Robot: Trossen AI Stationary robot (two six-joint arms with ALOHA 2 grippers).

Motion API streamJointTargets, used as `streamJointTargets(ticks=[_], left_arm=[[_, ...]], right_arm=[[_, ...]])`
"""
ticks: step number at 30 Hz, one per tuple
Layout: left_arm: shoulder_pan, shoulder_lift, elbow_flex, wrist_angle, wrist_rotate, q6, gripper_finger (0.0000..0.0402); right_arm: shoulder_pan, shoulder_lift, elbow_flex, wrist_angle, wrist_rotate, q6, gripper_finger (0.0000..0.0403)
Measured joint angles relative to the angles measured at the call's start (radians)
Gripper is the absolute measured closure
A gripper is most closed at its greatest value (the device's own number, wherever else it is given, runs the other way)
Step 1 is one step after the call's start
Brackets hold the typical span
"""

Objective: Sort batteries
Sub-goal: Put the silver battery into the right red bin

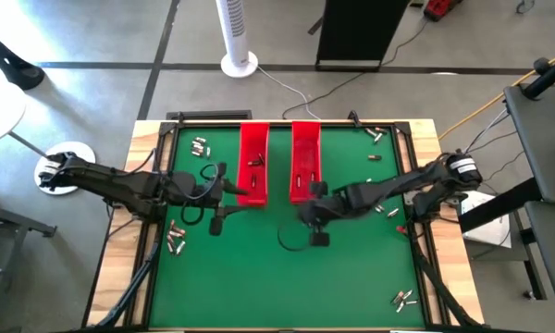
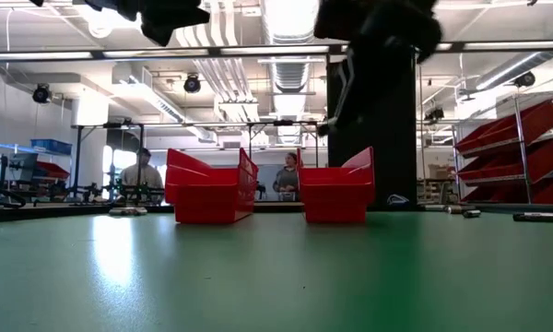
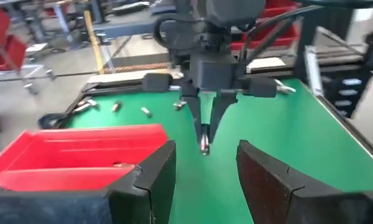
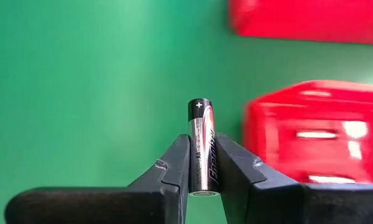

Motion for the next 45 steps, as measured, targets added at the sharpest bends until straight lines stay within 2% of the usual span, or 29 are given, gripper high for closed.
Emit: streamJointTargets(ticks=[5,11,18,27,45], left_arm=[[0.000,0.001,0.000,-0.001,-0.037,-0.021,0.0252],[0.000,-0.007,0.016,0.000,-0.037,-0.026,0.0252],[0.000,-0.008,0.031,-0.001,-0.037,-0.046,0.0252],[0.000,-0.008,0.031,0.000,-0.037,-0.046,0.0252],[0.000,-0.008,0.029,-0.003,-0.037,-0.046,0.0252]], right_arm=[[-0.108,0.060,0.126,-0.197,0.003,-0.066,0.0349],[-0.231,0.143,0.199,-0.286,0.001,-0.130,0.0349],[-0.329,0.204,0.276,-0.287,-0.008,-0.190,0.0349],[-0.392,0.288,0.318,-0.313,-0.012,-0.267,0.0349],[-0.479,0.288,0.294,-0.194,-0.037,-0.354,0.0348]])
